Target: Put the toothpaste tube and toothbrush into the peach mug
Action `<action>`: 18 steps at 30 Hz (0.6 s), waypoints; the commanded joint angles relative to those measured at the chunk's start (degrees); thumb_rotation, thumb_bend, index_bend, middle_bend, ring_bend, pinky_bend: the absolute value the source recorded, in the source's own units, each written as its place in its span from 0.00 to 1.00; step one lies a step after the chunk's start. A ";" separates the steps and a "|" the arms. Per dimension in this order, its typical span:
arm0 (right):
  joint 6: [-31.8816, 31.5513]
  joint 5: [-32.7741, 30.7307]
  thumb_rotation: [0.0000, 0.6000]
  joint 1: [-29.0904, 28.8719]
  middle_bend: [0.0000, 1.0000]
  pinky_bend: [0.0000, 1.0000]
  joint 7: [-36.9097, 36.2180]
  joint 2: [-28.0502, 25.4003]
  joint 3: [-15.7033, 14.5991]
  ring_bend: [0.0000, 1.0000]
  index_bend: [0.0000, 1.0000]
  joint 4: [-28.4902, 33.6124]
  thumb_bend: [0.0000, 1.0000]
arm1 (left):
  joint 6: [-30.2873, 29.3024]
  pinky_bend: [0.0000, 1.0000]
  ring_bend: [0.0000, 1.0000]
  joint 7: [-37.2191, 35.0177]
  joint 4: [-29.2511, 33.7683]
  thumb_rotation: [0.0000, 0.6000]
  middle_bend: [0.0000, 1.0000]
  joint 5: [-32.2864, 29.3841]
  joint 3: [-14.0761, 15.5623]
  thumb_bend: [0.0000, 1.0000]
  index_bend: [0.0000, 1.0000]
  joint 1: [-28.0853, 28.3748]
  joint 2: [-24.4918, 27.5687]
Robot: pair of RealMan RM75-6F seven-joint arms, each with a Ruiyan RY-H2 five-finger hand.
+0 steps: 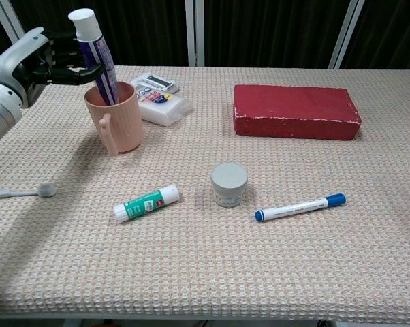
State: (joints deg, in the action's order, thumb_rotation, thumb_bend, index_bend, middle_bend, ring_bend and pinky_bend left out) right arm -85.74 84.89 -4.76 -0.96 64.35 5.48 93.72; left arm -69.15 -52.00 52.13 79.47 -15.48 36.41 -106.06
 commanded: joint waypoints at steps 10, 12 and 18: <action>0.35 -0.31 0.84 -0.10 0.00 0.00 0.34 0.37 -0.03 0.00 0.00 -0.23 0.44 | 3.11 0.23 0.17 -2.16 -0.47 1.00 0.30 0.03 1.78 0.44 0.67 -0.50 1.26; 0.26 -0.29 0.84 -0.08 0.00 0.00 0.36 0.36 0.00 0.00 0.00 -0.18 0.44 | 3.68 0.23 0.17 -2.81 -0.58 1.00 0.29 -0.05 1.92 0.44 0.65 -0.52 1.36; 0.19 -0.43 0.84 -0.06 0.00 0.00 0.29 0.24 0.13 0.00 0.00 -0.12 0.44 | 4.31 0.23 0.17 -5.52 -1.05 0.99 0.28 0.74 2.76 0.43 0.49 -0.64 1.67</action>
State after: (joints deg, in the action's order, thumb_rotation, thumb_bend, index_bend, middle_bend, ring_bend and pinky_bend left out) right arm -85.54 84.47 -4.83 -0.67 64.60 5.62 93.60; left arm -65.01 -56.88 51.19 79.87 -13.02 35.80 -104.54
